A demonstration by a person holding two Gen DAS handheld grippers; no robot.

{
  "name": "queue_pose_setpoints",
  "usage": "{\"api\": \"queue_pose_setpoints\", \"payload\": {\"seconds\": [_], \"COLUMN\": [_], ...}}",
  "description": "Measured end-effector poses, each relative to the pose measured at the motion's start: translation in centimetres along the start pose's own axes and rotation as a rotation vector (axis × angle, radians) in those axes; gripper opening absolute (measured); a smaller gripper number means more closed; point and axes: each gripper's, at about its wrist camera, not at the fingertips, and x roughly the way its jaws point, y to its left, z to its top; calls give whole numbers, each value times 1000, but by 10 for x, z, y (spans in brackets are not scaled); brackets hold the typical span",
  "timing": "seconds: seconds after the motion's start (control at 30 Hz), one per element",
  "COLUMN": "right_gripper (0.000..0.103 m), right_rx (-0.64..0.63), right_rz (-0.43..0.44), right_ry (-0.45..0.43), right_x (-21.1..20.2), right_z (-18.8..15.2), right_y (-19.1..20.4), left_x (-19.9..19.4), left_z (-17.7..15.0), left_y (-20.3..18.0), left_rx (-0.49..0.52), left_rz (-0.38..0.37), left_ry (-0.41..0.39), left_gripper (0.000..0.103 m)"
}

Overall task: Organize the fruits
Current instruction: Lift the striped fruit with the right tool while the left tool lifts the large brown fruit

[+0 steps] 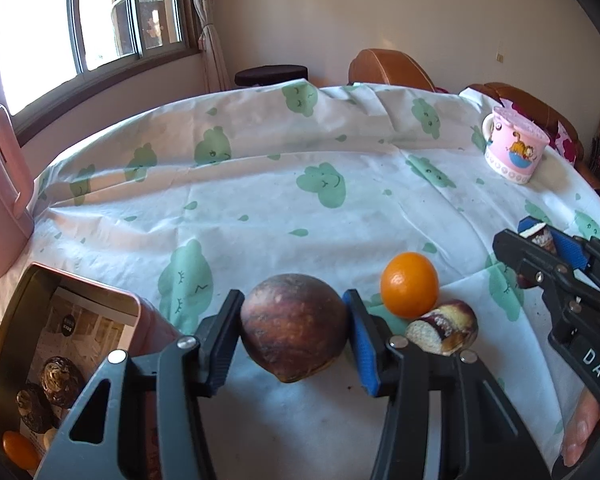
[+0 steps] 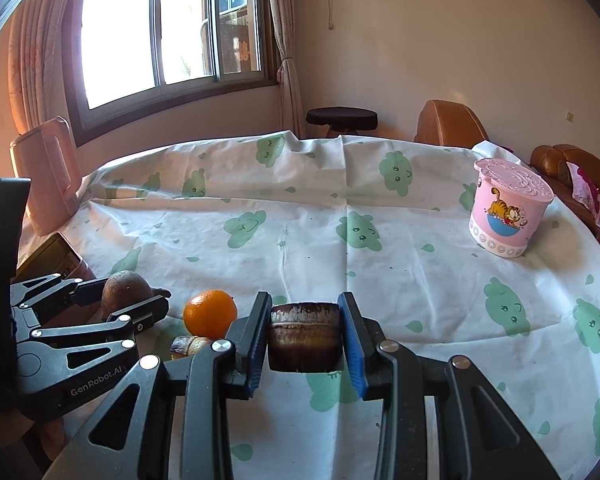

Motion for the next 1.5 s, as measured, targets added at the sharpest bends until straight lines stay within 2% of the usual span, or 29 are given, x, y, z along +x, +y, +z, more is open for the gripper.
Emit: {"api": "queue_pose_setpoints", "payload": {"seconds": [0.47, 1.5], "right_gripper": [36, 36], "right_rx": [-20, -51], "right_rz": [26, 23], "right_ry": [-48, -140], "right_x": [-9, -26], "right_z": [-1, -3], "right_y": [4, 9], "left_x": [-24, -45], "left_z": [-2, -8], "left_y": [0, 4], "left_rx": [4, -24], "left_rz": [4, 17], "left_ry": [-127, -238], "left_gripper": [52, 52]}}
